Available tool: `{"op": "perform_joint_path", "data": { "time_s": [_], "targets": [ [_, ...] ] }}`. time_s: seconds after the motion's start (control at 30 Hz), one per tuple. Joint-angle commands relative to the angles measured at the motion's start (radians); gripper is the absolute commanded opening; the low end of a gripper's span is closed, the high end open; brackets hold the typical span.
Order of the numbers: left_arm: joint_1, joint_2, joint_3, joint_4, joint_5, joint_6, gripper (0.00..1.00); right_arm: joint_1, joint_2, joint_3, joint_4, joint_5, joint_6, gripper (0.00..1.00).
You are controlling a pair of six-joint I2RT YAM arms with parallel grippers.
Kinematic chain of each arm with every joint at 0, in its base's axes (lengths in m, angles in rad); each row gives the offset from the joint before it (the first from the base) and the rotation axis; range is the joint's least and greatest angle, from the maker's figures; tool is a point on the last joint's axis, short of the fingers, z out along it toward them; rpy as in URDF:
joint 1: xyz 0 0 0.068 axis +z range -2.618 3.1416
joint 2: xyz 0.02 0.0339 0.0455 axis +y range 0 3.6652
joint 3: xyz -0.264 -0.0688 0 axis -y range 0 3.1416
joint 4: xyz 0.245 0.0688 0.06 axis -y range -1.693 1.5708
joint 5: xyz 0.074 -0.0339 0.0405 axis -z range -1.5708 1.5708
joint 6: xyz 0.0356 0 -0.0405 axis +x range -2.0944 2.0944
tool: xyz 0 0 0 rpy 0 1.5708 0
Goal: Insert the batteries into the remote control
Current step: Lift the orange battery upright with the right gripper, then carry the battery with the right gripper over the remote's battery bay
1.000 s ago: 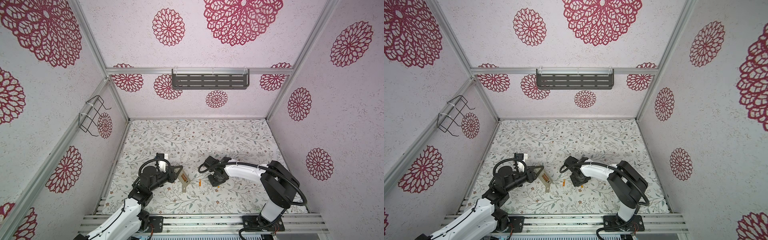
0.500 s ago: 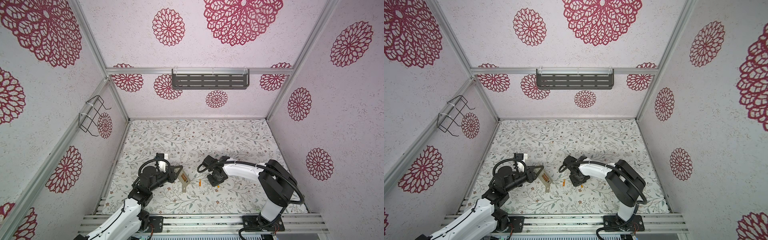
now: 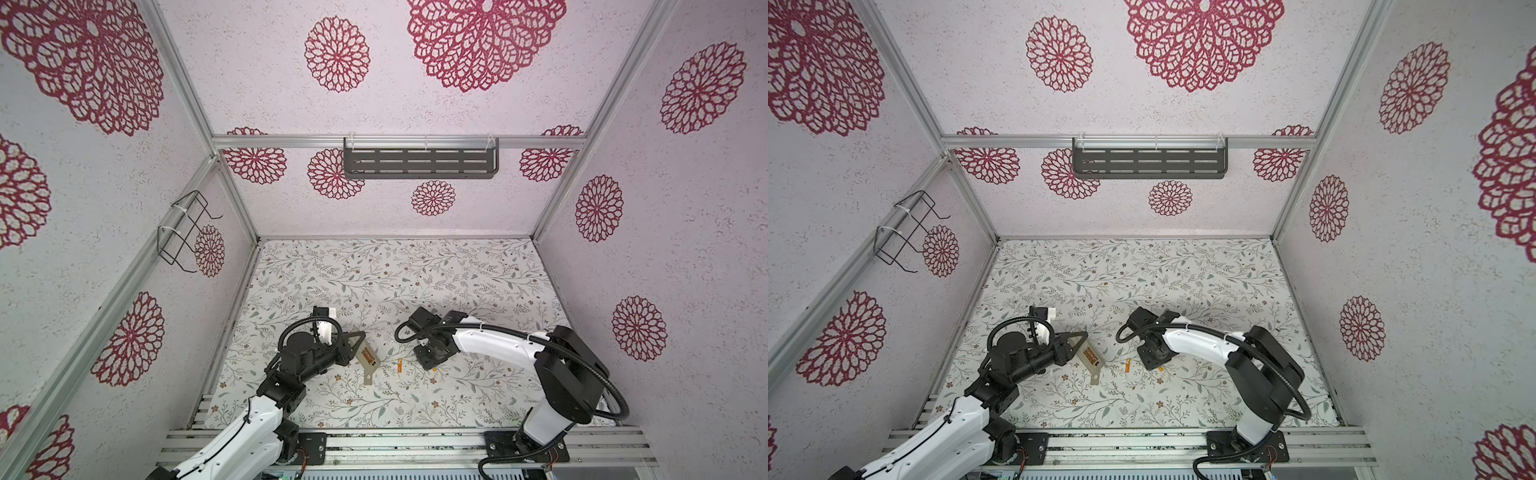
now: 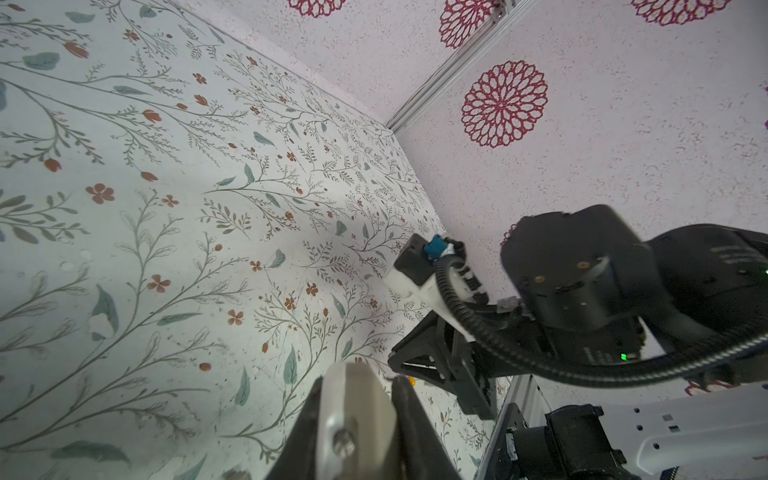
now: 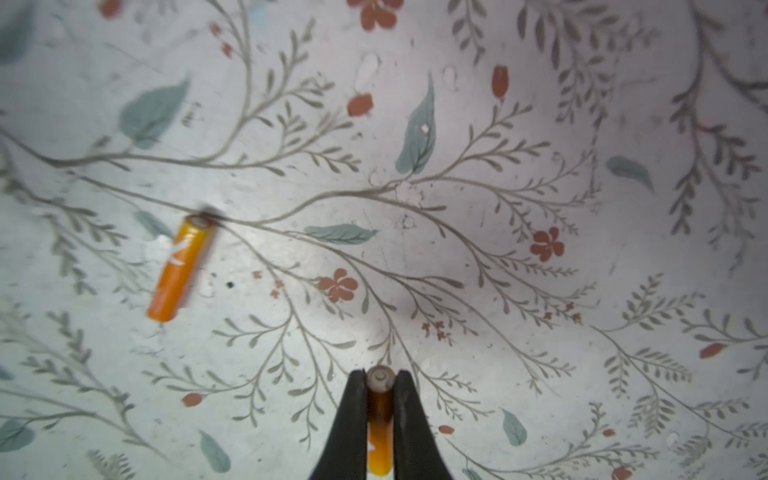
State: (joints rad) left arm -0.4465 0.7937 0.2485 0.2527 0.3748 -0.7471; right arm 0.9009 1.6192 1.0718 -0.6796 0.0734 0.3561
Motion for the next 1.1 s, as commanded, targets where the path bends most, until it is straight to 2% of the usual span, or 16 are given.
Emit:
{"op": "perform_joint_path", "data": {
  "time_s": [0.0, 0.27, 0.57, 0.9, 1.07],
  "targets": [
    [-0.008, 0.020, 0.039, -0.009, -0.019, -0.002, 0.00, 0.037, -0.076, 0.045, 0.036, 0.008, -0.004, 0.00],
    [-0.008, 0.065, 0.095, -0.039, -0.059, -0.080, 0.00, 0.162, -0.221, 0.001, 0.267, 0.023, -0.069, 0.00],
    [-0.006, 0.090, 0.127, -0.061, -0.055, -0.124, 0.00, 0.227, -0.365, -0.136, 0.583, 0.049, -0.115, 0.00],
    [-0.006, 0.053, 0.164, -0.093, -0.003, -0.157, 0.00, 0.274, -0.336, -0.180, 0.863, 0.049, -0.186, 0.00],
    [-0.003, 0.050, 0.182, -0.103, 0.041, -0.186, 0.00, 0.280, -0.325, -0.199, 0.950, 0.041, -0.209, 0.00]
  ]
}}
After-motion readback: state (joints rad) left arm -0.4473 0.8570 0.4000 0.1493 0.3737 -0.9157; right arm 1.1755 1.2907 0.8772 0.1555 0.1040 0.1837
